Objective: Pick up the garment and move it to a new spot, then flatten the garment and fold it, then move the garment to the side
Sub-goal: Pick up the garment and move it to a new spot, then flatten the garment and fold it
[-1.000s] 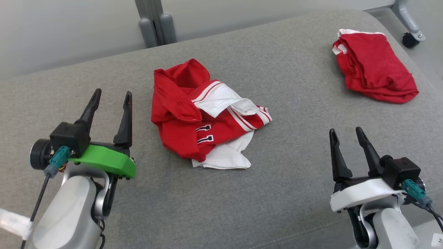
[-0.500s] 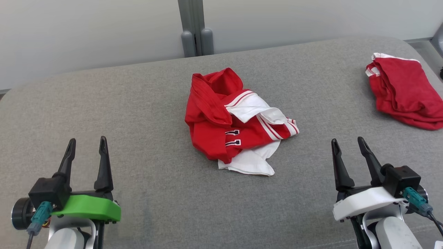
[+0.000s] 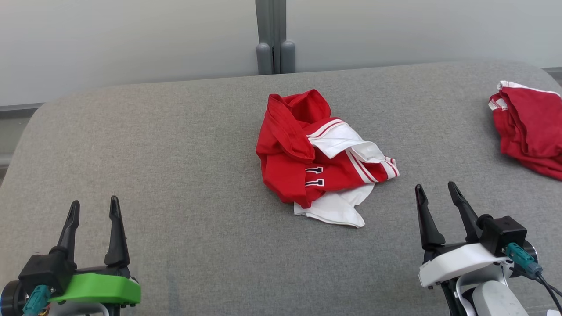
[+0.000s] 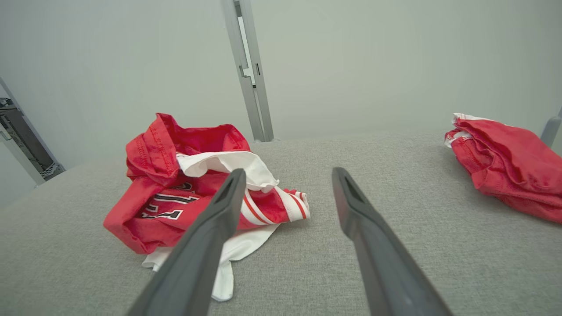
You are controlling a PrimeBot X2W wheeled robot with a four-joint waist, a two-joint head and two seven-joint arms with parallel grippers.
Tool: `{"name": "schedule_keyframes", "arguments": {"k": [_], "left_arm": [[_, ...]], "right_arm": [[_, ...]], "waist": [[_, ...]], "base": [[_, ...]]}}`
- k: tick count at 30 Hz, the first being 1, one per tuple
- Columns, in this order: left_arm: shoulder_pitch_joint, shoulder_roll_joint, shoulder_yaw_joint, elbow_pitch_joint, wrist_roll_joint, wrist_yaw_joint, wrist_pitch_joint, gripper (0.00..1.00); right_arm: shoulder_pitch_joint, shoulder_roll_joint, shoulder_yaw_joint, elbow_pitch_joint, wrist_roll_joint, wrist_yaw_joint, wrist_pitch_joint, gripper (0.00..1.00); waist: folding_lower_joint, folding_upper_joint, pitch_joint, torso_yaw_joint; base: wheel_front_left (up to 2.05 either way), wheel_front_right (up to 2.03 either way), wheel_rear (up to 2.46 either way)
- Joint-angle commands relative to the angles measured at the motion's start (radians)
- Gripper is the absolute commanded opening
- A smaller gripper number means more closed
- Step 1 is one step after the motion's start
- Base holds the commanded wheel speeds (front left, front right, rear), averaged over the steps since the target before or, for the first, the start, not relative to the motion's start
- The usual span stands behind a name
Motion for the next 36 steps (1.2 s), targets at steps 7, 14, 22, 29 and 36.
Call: {"name": "schedule_keyframes", "arguments": {"k": [7,14,22,29,36], "left_arm": [[0.024,-0.038,0.048,0.008,0.053,-0.041,-0.003,1.00],[0.017,-0.069,0.075,0.025,0.085,-0.071,-0.003,1.00],[0.005,-0.092,0.099,0.032,0.118,-0.097,-0.003,1.00],[-0.006,-0.111,0.113,0.043,0.136,-0.116,-0.003,1.00],[-0.027,-0.126,0.118,0.051,0.155,-0.131,-0.003,1.00]], "right_arm": [[0.009,-0.008,0.007,0.011,0.007,-0.002,-0.004,1.00],[0.007,-0.009,0.009,0.021,0.009,-0.002,-0.004,1.00],[0.006,-0.008,0.007,0.033,0.010,-0.002,-0.004,1.00],[-0.012,-0.006,0.015,0.046,0.004,-0.002,-0.004,1.00],[-0.058,-0.017,0.046,0.066,-0.007,-0.002,-0.004,1.00]], "waist": [[0.0000,0.0000,0.002,0.006],[0.0000,0.0000,-0.003,0.003],[0.0000,0.0000,-0.003,0.005],[0.0000,0.0000,0.004,0.013],[0.0000,0.0000,0.023,0.030]], "base": [[0.00,0.00,0.00],[0.00,0.00,0.00],[0.00,0.00,0.00],[0.00,0.00,0.00],[0.00,0.00,0.00]]}}
